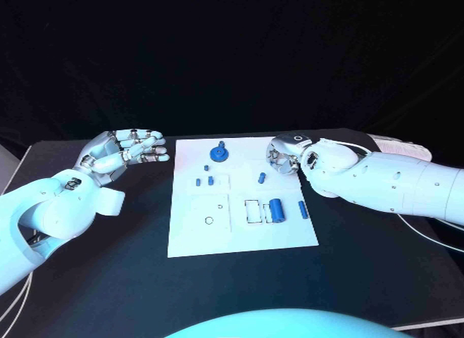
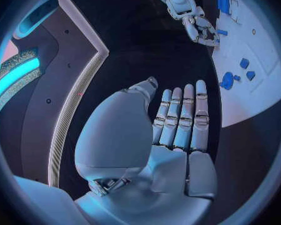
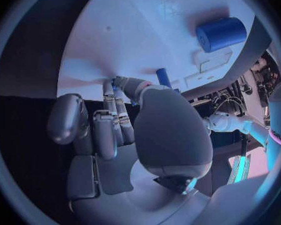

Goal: Assemble the parts on the task board

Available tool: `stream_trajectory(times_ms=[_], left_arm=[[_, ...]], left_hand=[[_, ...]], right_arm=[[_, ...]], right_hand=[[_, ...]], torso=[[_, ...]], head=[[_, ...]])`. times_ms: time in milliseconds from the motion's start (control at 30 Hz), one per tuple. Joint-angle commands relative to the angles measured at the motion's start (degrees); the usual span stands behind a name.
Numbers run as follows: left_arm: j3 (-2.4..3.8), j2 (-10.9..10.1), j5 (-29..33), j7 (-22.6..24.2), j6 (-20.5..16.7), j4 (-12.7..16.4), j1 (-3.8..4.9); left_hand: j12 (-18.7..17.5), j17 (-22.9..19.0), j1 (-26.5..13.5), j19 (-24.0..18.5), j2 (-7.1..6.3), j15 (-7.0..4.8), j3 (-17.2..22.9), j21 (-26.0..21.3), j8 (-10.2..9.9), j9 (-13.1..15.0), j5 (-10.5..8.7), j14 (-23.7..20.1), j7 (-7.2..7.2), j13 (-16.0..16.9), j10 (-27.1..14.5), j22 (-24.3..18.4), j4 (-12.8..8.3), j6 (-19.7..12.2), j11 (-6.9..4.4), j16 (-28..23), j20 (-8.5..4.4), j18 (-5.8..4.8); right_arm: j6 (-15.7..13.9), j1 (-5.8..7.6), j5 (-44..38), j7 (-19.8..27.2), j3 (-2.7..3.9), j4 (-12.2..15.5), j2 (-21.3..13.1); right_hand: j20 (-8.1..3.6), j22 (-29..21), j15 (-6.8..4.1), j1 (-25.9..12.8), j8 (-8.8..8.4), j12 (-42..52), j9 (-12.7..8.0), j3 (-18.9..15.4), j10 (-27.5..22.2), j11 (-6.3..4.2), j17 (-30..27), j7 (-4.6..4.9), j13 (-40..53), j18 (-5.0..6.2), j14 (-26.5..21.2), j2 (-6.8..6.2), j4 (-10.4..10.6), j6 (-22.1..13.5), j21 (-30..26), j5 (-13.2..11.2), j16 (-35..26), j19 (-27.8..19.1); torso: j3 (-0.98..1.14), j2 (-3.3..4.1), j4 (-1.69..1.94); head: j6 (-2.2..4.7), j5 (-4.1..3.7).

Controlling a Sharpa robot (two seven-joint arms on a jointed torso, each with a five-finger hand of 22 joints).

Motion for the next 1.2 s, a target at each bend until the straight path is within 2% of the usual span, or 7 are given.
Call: stream_trajectory(times_ms=[33, 367, 400, 700, 967, 1200], left_arm=[[0.05, 0.1, 0.5, 0.5, -0.1, 0.1, -0.07], [0.05, 0.1, 0.3, 0.2, -0.1, 0.1, -0.09], [0.05, 0.1, 0.3, 0.2, -0.1, 0.0, -0.09], [0.05, 0.1, 0.1, -0.1, 0.0, -0.2, -0.09], [0.05, 0.1, 0.1, -0.2, -0.1, -0.8, -0.11], [0.05, 0.1, 0.0, -0.2, -0.2, -1.5, -0.11]], left_hand=[[-0.3, 0.0, 0.6, 0.6, -0.02, 0.32, -0.3, -0.4, -0.2, -0.1, -0.13, 0.2, 0.47, -0.1, 0.0, -0.1, 0.1, -0.1, 0.23, -0.4, -0.03, 0.36], [-0.3, 0.0, 0.8, 0.7, 0.02, 0.33, -0.3, -0.5, -0.2, -0.1, -0.13, 0.3, 0.50, -0.1, -0.1, -0.2, 0.0, -0.1, 0.26, -0.6, -0.03, 0.36], [-0.4, 0.0, 0.8, 0.7, 0.02, 0.34, -0.3, -0.6, -0.2, -0.1, -0.13, 0.3, 0.51, -0.1, -0.2, -0.2, -0.1, -0.1, 0.27, -0.6, -0.03, 0.36], [-0.5, 0.0, 0.9, 0.8, 0.01, 0.36, -0.4, -0.7, -0.3, -0.2, -0.13, 0.3, 0.55, -0.1, -0.3, -0.3, -0.1, -0.1, 0.31, -0.8, -0.03, 0.35], [-0.6, 0.0, 1.0, 0.8, 0.02, 0.38, -0.4, -0.7, -0.3, -0.2, -0.13, 0.3, 0.57, -0.1, -0.4, -0.4, -0.1, -0.1, 0.34, -0.9, -0.03, 0.35], [-0.6, 0.0, 1.0, 0.8, 0.02, 0.38, -0.4, -0.7, -0.3, -0.2, -0.13, 0.3, 0.57, -0.1, -0.4, -0.4, -0.1, -0.1, 0.34, -0.9, -0.03, 0.35]], right_arm=[[-1.1, -0.25, -0.2, -0.1, -0.11, 0.1, 0.4], [-2.8, -0.57, -0.7, -1.9, -0.11, -0.6, 1.3], [-3.0, -0.63, -0.9, -2.1, -0.11, -0.6, 1.4], [-6.3, -0.89, -2.3, -4.0, -0.10, -0.1, 1.3], [-8.1, -0.89, -2.1, -4.4, 0.12, 2.5, -0.4], [-9.7, -0.45, -1.1, -4.3, 0.67, 6.1, -2.3]], right_hand=[[-0.39, 0.1, -0.47, 0.0, 0.43, -0.5, 0.4, 0.4, 1.0, -0.22, 5.6, -0.09, -0.2, 0.64, 3.8, 0.79, -0.1, 0.7, -0.1, -0.3, -0.2, 0.5], [-0.61, 0.2, -0.72, -0.3, 0.99, -0.8, 0.9, 0.4, 2.3, -0.53, 5.6, -0.35, -0.4, 0.62, 3.9, 0.97, -0.3, 1.4, 0.0, -0.3, -0.2, 0.6], [-0.65, 0.2, -0.76, -0.2, 1.07, -0.9, 1.0, 0.5, 2.5, -0.58, 5.6, -0.39, -0.5, 0.63, 3.9, 1.01, -0.4, 1.5, -0.1, -0.2, -0.1, 0.6], [-1.06, 0.8, -1.20, 0.3, 1.81, -1.4, 1.8, 1.4, 4.6, -1.07, 5.9, -0.75, -0.7, 0.48, 4.0, 1.70, -1.5, 2.1, 0.6, 0.7, 0.1, 0.9], [-1.11, 0.9, -1.25, 0.2, 1.91, -1.5, 1.9, 1.6, 4.9, -1.13, 6.0, -0.81, -0.8, 0.45, 4.0, 1.69, -1.6, 2.2, 0.7, 0.8, 0.1, 0.9], [-1.13, 1.0, -1.26, 0.2, 1.93, -1.5, 1.9, 1.6, 4.9, -1.14, 6.0, -0.82, -0.8, 0.42, 4.0, 1.68, -1.6, 2.3, 0.9, 0.8, 0.1, 1.0]], torso=[[-0.03, 0.03, 0.03], [-0.08, 0.05, 0.11], [-0.03, 0.05, 0.07], [-0.01, 0.05, -0.03], [0.01, 0.03, -0.09], [-0.01, -0.03, -0.09]], head=[[-0.06, -0.08], [-0.15, -0.10], [-0.15, -0.10], [-0.17, -0.14], [-0.14, -0.08], [-0.08, -0.08]])
